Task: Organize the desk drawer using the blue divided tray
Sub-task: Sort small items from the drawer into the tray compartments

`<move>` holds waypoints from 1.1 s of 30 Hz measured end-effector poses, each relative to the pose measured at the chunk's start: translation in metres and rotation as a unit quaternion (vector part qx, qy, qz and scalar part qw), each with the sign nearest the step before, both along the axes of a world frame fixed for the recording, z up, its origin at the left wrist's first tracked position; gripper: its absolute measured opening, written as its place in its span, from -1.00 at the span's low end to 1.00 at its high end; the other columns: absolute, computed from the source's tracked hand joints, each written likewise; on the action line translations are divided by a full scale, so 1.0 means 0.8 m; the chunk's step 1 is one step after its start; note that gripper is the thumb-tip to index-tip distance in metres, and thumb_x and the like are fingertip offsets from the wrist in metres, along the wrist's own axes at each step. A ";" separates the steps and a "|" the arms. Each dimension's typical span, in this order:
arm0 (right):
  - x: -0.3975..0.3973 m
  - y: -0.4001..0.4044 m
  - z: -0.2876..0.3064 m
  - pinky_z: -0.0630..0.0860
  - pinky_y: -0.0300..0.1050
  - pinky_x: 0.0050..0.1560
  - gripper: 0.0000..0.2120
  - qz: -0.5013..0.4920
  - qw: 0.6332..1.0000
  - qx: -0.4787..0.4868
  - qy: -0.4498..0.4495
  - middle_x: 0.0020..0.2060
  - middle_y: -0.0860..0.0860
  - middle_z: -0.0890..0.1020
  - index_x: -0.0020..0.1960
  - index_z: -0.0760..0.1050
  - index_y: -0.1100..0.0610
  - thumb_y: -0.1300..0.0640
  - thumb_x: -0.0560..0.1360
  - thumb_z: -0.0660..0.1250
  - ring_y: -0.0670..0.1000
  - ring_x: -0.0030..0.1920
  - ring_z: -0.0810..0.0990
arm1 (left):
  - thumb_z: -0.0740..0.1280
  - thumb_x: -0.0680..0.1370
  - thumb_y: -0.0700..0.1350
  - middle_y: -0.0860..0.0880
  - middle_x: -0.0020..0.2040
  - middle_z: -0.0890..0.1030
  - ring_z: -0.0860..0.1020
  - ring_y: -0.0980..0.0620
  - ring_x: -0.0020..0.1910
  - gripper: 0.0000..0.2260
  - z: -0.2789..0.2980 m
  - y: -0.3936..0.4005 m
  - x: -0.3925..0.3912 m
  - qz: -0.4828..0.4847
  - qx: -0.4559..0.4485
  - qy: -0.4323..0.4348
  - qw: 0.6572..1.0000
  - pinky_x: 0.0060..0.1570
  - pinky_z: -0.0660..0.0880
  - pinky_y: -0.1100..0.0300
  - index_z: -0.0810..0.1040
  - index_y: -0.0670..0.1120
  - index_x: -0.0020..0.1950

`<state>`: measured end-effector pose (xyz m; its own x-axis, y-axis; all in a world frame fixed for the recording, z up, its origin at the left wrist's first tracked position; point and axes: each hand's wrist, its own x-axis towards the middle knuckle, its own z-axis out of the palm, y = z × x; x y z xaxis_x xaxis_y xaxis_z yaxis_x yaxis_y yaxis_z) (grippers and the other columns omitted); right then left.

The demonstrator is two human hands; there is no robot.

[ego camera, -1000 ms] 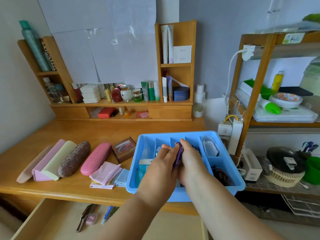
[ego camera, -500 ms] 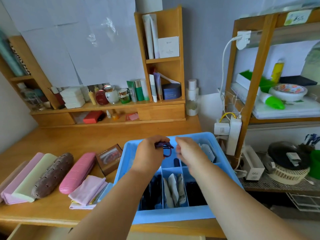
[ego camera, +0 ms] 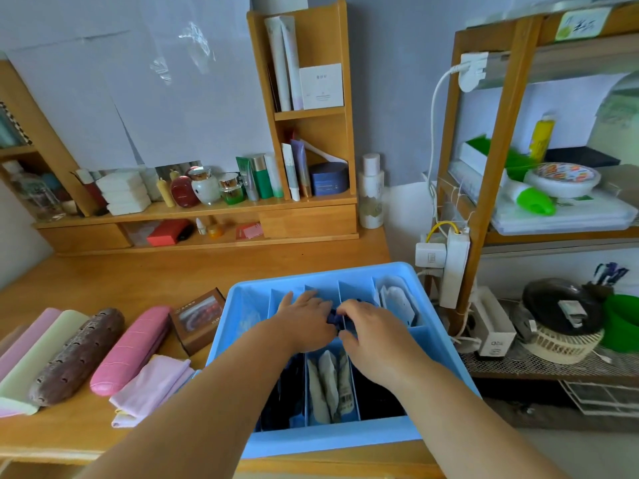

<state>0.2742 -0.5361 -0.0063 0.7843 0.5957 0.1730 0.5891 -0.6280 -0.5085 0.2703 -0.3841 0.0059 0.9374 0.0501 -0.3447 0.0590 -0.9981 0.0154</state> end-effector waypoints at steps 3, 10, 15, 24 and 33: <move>0.001 0.003 0.005 0.29 -0.07 0.28 -0.61 0.053 0.998 0.003 -0.024 0.29 -0.07 0.48 0.34 0.43 0.01 0.19 0.54 0.13 0.00 0.24 0.44 | -0.01 0.57 0.11 0.07 0.55 0.09 -0.13 0.05 0.53 -0.47 0.000 0.002 -0.001 -0.002 -0.030 0.019 0.999 0.44 -0.24 -0.14 0.10 0.00 0.53; -0.001 0.008 0.002 0.08 0.07 0.36 -0.61 0.070 0.984 -0.147 -0.067 0.28 -0.14 0.47 0.16 0.55 -0.01 -0.02 0.59 -0.01 0.01 0.28 0.36 | 0.28 0.47 0.16 -0.05 0.26 0.48 0.38 -0.01 0.27 -0.53 0.022 0.027 -0.033 0.001 -0.155 -0.115 0.981 0.31 0.19 0.28 0.48 -0.11 0.25; 0.000 0.015 0.009 -0.08 0.14 0.43 -0.55 0.070 0.972 -0.206 -0.094 0.18 -0.08 0.53 0.18 0.56 0.02 -0.10 0.61 -0.04 0.04 0.26 0.35 | 0.18 0.62 -0.13 0.05 0.42 0.38 0.41 0.06 0.33 -0.68 0.021 0.043 -0.057 -0.003 -0.141 -0.200 0.970 0.21 0.25 0.37 0.44 -0.03 0.38; 0.005 0.023 0.006 -0.01 0.03 0.44 -0.70 0.058 0.983 -0.154 -0.081 -0.18 -0.05 0.48 -0.10 0.55 0.06 -0.02 0.60 0.09 0.07 0.07 0.45 | 0.30 0.50 -0.24 0.01 -0.11 0.58 0.51 0.06 -0.13 -0.84 0.018 0.015 -0.040 0.073 -0.200 -0.283 0.935 -0.12 0.43 0.26 0.65 -0.13 -0.01; 0.000 0.025 0.002 0.28 -0.12 -0.14 -0.85 0.030 0.985 -0.041 -0.162 -0.11 0.06 0.56 -0.07 0.51 0.15 0.07 0.45 0.32 0.12 -0.07 0.51 | 0.13 0.59 -0.10 -0.01 -0.01 0.62 0.48 0.06 0.16 -0.76 -0.004 0.012 -0.035 -0.042 -0.044 -0.184 0.981 0.43 0.06 0.07 0.54 -0.07 -0.17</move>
<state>0.2742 -0.5163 -0.0044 0.6587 0.6615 0.3585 0.7495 -0.6184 -0.2363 0.2425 -0.3748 0.0031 0.9987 -0.0475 0.0190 -0.0493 -0.9931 0.1064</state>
